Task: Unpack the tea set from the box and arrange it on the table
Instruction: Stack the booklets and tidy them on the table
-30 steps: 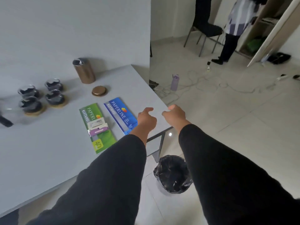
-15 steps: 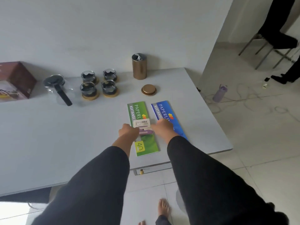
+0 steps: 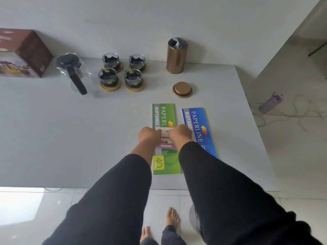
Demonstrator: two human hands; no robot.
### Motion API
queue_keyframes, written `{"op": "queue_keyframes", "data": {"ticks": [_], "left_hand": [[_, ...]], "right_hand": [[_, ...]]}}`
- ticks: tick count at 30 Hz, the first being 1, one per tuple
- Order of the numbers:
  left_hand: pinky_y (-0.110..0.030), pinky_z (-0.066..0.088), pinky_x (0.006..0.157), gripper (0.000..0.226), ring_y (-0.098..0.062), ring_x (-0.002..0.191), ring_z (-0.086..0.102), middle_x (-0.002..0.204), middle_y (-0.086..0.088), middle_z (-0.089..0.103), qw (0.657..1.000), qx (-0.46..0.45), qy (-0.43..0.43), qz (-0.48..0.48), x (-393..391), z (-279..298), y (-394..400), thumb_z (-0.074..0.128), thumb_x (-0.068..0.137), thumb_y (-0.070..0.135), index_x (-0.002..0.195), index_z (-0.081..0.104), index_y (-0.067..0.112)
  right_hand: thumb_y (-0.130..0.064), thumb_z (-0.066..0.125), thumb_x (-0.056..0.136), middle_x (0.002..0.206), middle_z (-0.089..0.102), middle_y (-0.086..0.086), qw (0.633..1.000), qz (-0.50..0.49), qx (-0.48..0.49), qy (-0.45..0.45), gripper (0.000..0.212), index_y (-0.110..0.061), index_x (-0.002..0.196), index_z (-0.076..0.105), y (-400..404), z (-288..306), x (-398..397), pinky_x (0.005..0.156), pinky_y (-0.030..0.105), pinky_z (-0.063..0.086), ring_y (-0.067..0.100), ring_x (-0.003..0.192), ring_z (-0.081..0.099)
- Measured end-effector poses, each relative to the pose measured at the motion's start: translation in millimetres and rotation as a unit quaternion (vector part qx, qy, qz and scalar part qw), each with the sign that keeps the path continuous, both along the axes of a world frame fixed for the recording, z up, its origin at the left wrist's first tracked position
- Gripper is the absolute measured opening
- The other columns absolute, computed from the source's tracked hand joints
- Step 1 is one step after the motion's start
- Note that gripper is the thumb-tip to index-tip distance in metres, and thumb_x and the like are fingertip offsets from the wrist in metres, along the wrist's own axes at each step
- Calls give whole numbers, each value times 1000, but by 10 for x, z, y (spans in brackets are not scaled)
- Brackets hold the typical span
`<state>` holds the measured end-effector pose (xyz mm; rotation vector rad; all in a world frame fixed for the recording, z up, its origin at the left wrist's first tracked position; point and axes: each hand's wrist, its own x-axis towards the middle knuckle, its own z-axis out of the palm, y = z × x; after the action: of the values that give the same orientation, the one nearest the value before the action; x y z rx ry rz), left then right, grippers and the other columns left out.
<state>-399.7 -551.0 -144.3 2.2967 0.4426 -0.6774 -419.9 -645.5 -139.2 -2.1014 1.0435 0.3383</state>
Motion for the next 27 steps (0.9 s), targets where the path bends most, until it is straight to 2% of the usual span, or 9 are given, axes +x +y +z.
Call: {"op": "queue_keyframes", "data": {"ticks": [4,7,9,11,13,15,22,25,27], "left_hand": [[-26,45,67,24,-21,76,54,81,-4,56,999,-13,11,31,13,-82,15,57,92,33,95,57,9],[-27,52,67,26,-21,79,63,93,-6,64,998,-23,32,40,16,-98,51,59,89,31,99,61,7],[-29,53,60,34,-20,79,64,105,-8,65,998,-8,39,41,5,-67,72,59,85,36,106,62,9],[-26,46,52,44,-19,78,62,111,-10,62,998,-1,39,45,-1,-35,90,60,83,44,112,60,12],[-29,53,63,48,-22,87,65,108,-9,64,998,-19,37,49,2,25,84,62,81,49,113,58,12],[-31,56,74,47,-24,91,67,103,-9,67,998,-46,30,35,15,101,41,62,83,46,114,56,10],[-31,51,75,46,-27,99,64,110,-10,64,994,-110,-9,16,-91,247,-402,58,89,42,119,47,9],[-31,55,78,48,-26,96,66,110,-9,65,993,-119,-7,8,-162,207,-630,57,88,48,117,49,11],[-32,55,79,47,-26,96,65,109,-8,65,993,-120,-9,12,-192,175,-754,57,88,46,117,49,10]], "right_hand": [[-15,60,86,120,62,14,1000,0,7,23,31,-3,114,59,-8,-66,23,90,33,50,29,112,60],[-17,66,84,118,65,12,999,-21,38,24,31,-4,111,61,14,-81,13,84,31,52,28,108,62],[-17,68,82,117,65,12,998,-38,54,24,32,-4,110,61,36,-51,12,84,32,54,28,107,63],[-18,69,81,117,65,12,997,-46,62,20,34,-4,111,60,42,-3,16,83,32,54,27,107,63],[-16,69,81,118,64,13,996,-52,73,10,36,-2,114,60,41,60,10,83,29,53,27,108,63],[-15,70,80,119,64,14,995,-60,80,-6,39,0,115,60,13,116,0,88,34,54,29,108,62],[-17,56,90,130,56,15,998,-54,3,-35,39,0,124,55,-389,366,-90,100,36,47,30,121,54],[-19,57,87,124,60,13,997,-67,0,-39,36,-5,120,59,-624,355,-139,96,39,49,29,115,57],[-19,62,86,121,62,11,996,-80,8,-45,35,-7,119,60,-766,342,-175,89,33,52,28,110,60]]}}
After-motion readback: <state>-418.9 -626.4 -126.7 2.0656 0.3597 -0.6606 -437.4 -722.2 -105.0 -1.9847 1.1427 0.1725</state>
